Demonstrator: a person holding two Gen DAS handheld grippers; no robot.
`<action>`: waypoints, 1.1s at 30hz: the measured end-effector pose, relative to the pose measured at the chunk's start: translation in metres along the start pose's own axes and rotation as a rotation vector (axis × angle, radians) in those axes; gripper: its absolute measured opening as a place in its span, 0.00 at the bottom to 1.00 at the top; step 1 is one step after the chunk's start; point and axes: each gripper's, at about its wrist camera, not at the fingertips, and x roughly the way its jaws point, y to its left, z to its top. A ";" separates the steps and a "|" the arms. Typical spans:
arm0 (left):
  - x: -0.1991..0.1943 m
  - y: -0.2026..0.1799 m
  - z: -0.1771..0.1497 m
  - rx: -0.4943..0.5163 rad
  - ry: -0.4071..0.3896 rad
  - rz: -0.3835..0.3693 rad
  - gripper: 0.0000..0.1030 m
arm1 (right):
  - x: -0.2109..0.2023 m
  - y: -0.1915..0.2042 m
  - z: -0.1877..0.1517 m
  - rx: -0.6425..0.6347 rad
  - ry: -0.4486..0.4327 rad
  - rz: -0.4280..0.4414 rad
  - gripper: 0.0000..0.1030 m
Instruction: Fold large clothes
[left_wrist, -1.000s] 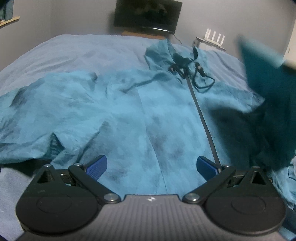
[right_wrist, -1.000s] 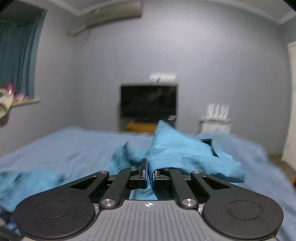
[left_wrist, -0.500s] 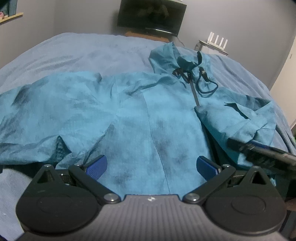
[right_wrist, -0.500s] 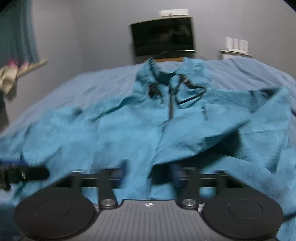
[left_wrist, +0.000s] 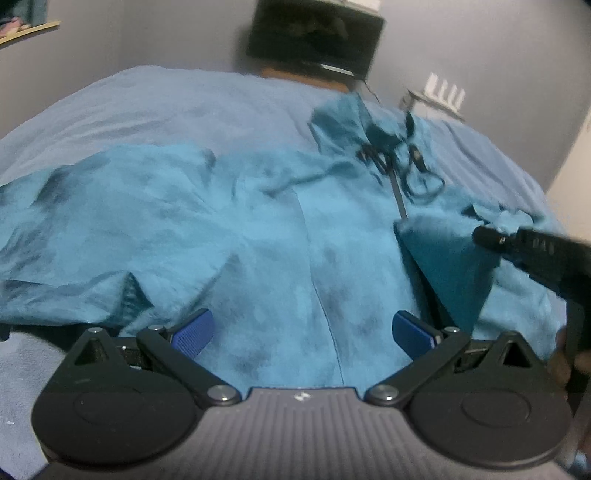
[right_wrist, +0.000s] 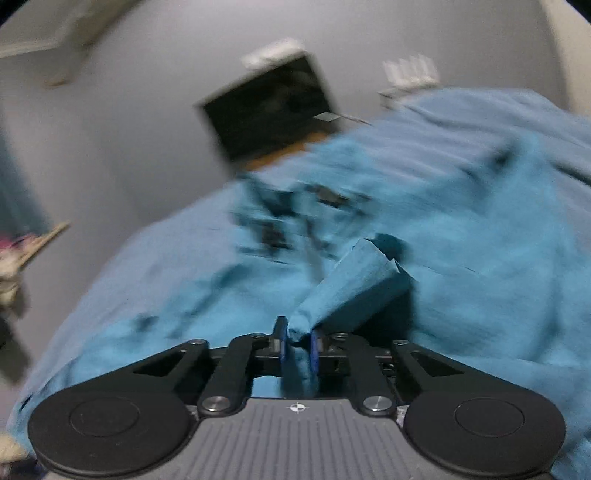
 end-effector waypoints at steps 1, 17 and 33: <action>-0.002 0.002 0.002 -0.015 -0.014 0.005 1.00 | 0.000 0.012 -0.002 -0.060 -0.003 0.034 0.11; -0.005 0.021 0.011 -0.099 -0.030 0.008 1.00 | -0.023 0.062 -0.076 -0.482 0.312 0.222 0.67; -0.001 0.034 0.012 -0.163 -0.023 0.014 1.00 | -0.003 -0.006 -0.034 0.144 0.275 0.013 0.66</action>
